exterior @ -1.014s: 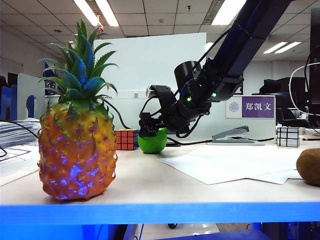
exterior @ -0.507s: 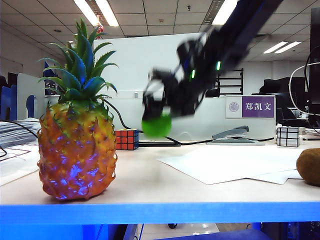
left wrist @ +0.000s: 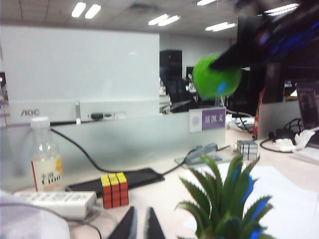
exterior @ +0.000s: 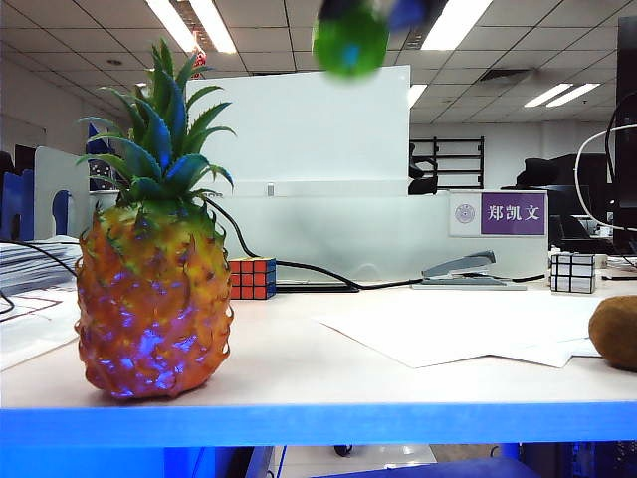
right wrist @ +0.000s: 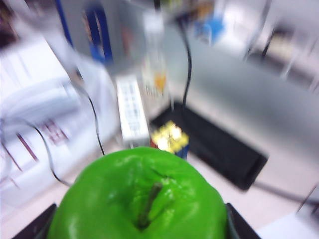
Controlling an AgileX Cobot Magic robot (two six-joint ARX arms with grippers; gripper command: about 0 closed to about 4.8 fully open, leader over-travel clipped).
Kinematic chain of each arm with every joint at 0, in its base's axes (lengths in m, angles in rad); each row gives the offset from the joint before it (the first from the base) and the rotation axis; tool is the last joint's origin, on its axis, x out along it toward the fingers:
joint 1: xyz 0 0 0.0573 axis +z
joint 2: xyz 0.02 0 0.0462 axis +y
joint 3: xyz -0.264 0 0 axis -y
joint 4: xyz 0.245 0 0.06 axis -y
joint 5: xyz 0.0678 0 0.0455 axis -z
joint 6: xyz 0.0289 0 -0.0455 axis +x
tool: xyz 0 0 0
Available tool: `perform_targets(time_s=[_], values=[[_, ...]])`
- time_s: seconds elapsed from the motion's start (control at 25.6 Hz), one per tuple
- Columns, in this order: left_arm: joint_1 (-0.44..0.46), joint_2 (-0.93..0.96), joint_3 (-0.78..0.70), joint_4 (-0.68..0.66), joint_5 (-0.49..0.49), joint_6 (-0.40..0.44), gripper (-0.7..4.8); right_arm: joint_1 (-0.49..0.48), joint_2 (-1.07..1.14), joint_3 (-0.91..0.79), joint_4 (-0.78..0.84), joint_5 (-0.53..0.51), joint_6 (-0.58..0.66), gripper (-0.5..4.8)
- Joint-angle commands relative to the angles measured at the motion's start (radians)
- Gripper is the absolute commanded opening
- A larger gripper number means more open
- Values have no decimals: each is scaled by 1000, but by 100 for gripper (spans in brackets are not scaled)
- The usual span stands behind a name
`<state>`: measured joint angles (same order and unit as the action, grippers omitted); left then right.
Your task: Arrange all the fruits from large to small from left to right in a row.
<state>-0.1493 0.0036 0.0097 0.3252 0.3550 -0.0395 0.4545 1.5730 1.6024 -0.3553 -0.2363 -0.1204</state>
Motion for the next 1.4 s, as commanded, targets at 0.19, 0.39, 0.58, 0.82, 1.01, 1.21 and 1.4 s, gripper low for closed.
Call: perform_targets(time_s=[0.19,0.39,0.58,0.82,1.01,1.21,1.4], values=[[-1,-2,2,51,31,-51,35,10,-538,-513,96,2,114,-6],[-2,-1,2,50,67,-101,35,26,-840,-862,150,53,188,-5],[-2,-2,2,47,79,-119,35,27,-856,-983,156,12,195,-6],[-2,-2,2,39,79,-132,35,27,-651,-1067,328,-22,196,-6],[-2,-2,2,28,79,-126,35,58,-441,-1067,454,-111,200,-6],[-2,-2,2,24,79,-126,35,133,-360,-1067,521,-97,200,-6],[-2,-2,2,19,79,-118,35,216,-287,-1067,562,0,203,-6]])
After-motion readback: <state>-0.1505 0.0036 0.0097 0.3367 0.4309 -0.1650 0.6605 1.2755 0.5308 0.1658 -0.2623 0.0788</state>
